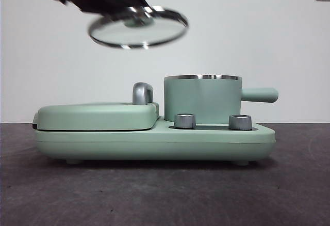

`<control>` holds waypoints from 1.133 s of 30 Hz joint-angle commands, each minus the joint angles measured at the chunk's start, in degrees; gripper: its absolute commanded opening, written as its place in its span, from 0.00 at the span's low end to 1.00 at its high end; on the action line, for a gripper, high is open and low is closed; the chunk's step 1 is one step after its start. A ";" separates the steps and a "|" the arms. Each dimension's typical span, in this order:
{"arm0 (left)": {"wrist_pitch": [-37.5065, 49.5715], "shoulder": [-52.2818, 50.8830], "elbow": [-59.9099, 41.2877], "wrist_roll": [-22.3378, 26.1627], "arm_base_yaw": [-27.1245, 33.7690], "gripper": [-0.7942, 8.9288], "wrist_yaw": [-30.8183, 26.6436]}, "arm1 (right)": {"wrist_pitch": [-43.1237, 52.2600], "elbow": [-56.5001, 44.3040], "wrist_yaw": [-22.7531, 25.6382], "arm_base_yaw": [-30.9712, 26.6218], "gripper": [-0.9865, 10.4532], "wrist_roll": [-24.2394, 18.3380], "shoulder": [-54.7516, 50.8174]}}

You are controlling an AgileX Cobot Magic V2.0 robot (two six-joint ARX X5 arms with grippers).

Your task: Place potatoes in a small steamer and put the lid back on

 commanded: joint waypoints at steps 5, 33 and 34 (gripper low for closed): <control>2.69 12.26 12.59 4.79 -2.19 0.10 0.26 | 0.33 0.31 1.51 0.24 0.33 0.52 0.22; 2.82 35.26 33.24 9.81 -3.39 0.10 0.70 | 0.42 0.31 1.95 0.24 0.33 0.15 0.22; 2.84 35.50 33.24 9.81 -3.39 0.10 0.81 | 0.42 0.31 2.25 0.24 0.33 0.15 0.22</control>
